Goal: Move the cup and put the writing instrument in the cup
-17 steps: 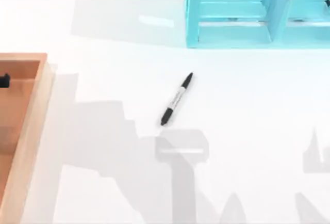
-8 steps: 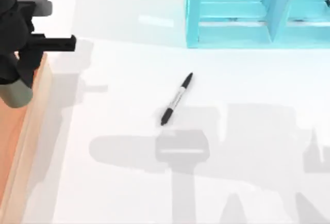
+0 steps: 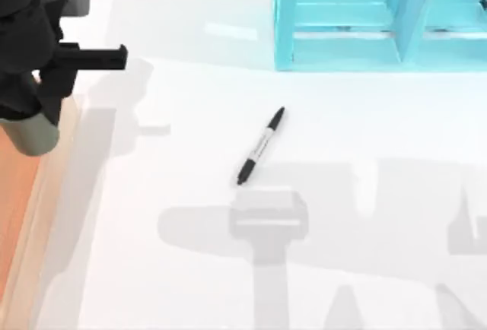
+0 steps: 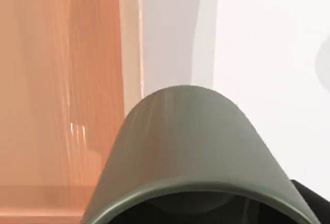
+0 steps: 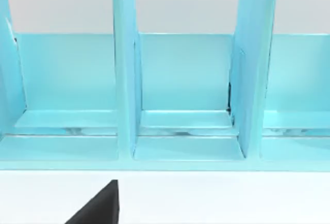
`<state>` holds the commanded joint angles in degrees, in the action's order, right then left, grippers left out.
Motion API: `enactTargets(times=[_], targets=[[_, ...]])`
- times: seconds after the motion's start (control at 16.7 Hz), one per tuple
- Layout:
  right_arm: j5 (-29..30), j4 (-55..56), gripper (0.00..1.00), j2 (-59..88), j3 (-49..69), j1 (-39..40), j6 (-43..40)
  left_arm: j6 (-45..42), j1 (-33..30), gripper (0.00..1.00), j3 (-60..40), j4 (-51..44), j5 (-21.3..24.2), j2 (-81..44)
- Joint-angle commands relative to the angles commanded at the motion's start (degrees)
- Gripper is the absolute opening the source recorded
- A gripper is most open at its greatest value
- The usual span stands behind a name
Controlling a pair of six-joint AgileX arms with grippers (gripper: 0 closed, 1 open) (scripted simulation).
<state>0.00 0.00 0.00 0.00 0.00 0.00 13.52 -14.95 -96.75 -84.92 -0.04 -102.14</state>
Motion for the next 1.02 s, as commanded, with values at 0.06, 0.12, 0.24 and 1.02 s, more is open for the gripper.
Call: enactTargets(times=[0.06,0.12,0.24,1.02], targets=[[0.00,0.00,1.00,0.00,0.00,0.00,0.00,0.53,-0.52,0.00,-0.71,0.46,-0.01,-0.76],[0.00,0.00,1.00,0.00,0.00,0.00,0.00,1.30,-1.30,0.00,-1.81,1.10,-0.01,-2.10],[0.00,0.00,1.00,0.00,0.00,0.00,0.00,2.95,-3.03,0.00,-4.57,2.62,-0.04,-6.24],[0.00,0.00,1.00,0.00,0.00,0.00,0.00,9.34,-9.44,0.00,-15.01,10.17,-0.05,-24.64]])
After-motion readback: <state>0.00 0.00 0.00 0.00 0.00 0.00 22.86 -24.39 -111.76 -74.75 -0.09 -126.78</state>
